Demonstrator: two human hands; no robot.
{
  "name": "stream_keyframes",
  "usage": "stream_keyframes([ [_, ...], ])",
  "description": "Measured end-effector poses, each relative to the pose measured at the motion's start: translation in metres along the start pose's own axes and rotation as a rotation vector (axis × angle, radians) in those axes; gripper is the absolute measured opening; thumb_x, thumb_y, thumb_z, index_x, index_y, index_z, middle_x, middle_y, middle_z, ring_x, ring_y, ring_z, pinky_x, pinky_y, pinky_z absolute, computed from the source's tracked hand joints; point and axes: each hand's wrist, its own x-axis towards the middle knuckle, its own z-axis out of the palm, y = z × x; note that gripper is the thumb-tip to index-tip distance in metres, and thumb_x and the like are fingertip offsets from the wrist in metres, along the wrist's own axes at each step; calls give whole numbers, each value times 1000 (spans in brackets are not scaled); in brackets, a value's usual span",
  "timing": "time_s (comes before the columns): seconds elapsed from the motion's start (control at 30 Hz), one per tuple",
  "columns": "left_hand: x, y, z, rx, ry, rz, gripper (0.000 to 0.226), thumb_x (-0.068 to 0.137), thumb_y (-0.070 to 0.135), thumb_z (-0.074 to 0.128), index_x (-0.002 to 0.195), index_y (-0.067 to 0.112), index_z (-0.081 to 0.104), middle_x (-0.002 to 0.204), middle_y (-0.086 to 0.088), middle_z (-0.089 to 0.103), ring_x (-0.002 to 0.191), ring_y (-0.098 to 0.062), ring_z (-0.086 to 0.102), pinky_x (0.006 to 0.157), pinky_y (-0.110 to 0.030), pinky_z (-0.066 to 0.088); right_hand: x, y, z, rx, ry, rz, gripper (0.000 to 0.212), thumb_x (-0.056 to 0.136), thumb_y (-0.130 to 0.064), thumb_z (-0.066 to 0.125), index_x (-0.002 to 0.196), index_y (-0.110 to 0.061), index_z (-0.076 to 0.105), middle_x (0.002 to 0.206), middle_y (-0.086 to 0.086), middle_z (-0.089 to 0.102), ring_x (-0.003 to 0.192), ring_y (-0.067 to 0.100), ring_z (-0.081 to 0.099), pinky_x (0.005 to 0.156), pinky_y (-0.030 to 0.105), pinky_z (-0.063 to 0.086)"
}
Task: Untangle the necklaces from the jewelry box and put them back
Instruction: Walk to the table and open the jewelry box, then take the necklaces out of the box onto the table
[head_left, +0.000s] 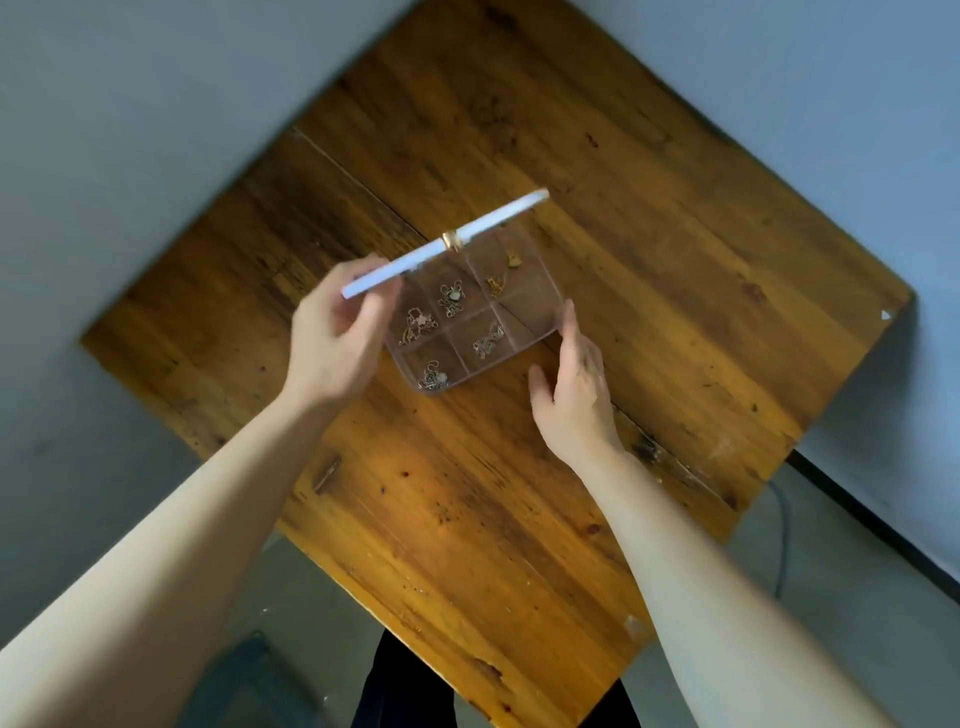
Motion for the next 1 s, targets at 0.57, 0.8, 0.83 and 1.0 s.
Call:
stream_keyframes([
  [0.57, 68, -45, -42, -332, 237, -503, 47, 97, -1, 52, 141, 16, 54, 125, 1, 69, 111, -12, 68, 84, -24, 59, 40, -57, 24, -111, -17, -54, 88, 88, -66, 57, 156, -21, 24, 146, 3, 55, 135, 25, 36, 102, 46, 43],
  [0.8, 54, -59, -47, -115, 92, -545, 26, 99, 32, 58, 122, 22, 64, 108, 6, 71, 107, -17, 67, 93, -39, 55, 49, -73, 8, -33, -21, -94, 68, 95, -27, 58, 155, -16, 28, 158, 10, 37, 142, 28, 34, 113, 51, 37],
  [0.83, 48, -64, -47, -107, 69, -543, 21, 101, 37, 55, 111, 23, 67, 101, 11, 71, 102, -11, 67, 94, -37, 52, 52, -81, 6, -25, 48, -144, 64, 95, -21, 57, 153, -15, 32, 158, 11, 36, 141, 28, 37, 113, 49, 39],
  [1.0, 36, -73, -42, -205, 97, -515, 22, 102, 41, 51, 91, 33, 68, 85, 17, 72, 85, 3, 64, 79, -25, 45, 91, -135, 7, -135, -57, -498, 38, 98, -14, 54, 136, -15, 59, 135, 5, 61, 120, 23, 58, 96, 40, 53],
])
